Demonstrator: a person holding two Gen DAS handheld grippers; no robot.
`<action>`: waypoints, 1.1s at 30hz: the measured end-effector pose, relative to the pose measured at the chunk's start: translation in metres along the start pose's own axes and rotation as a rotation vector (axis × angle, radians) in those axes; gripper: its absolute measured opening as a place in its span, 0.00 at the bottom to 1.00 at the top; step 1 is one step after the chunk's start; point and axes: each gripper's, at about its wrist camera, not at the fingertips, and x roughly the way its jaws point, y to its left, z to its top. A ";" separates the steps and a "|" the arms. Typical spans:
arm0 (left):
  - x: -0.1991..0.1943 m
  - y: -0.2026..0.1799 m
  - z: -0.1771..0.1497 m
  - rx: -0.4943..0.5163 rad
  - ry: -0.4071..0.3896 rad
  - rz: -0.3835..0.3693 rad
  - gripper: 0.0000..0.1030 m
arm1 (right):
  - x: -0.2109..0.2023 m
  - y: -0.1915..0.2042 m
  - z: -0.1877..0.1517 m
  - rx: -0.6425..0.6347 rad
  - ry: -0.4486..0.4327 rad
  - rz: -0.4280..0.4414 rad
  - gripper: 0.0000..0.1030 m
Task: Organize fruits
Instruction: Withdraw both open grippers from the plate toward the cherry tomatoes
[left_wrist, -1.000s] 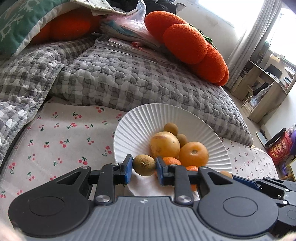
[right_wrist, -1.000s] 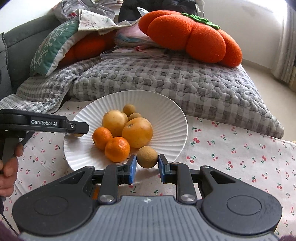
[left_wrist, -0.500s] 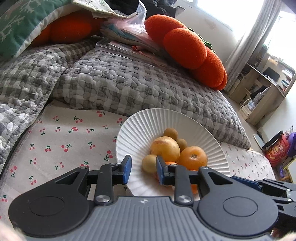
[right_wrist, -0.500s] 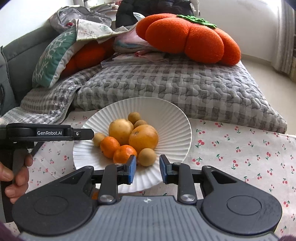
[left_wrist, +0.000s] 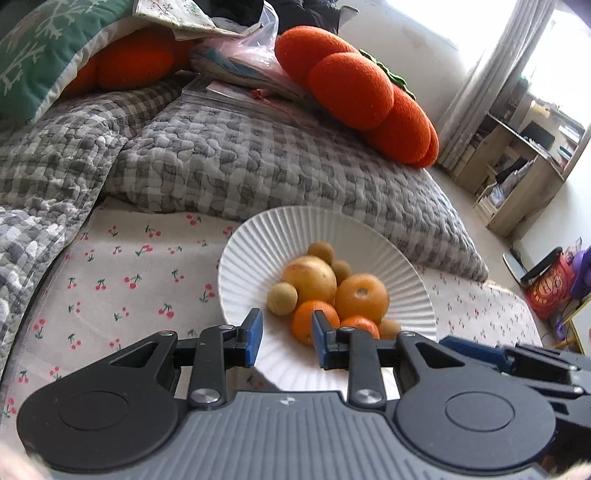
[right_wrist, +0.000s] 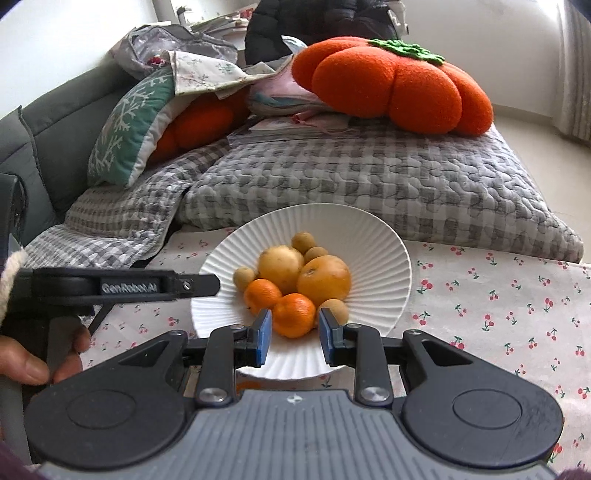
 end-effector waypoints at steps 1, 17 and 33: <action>-0.001 0.000 -0.001 -0.003 0.007 0.002 0.24 | -0.002 0.001 0.000 -0.001 -0.001 0.001 0.25; -0.050 0.000 -0.018 -0.022 0.014 0.042 0.24 | -0.058 0.016 -0.012 0.006 -0.056 -0.041 0.25; -0.088 -0.012 -0.055 0.069 0.007 0.105 0.24 | -0.099 0.022 -0.034 0.042 -0.065 -0.049 0.26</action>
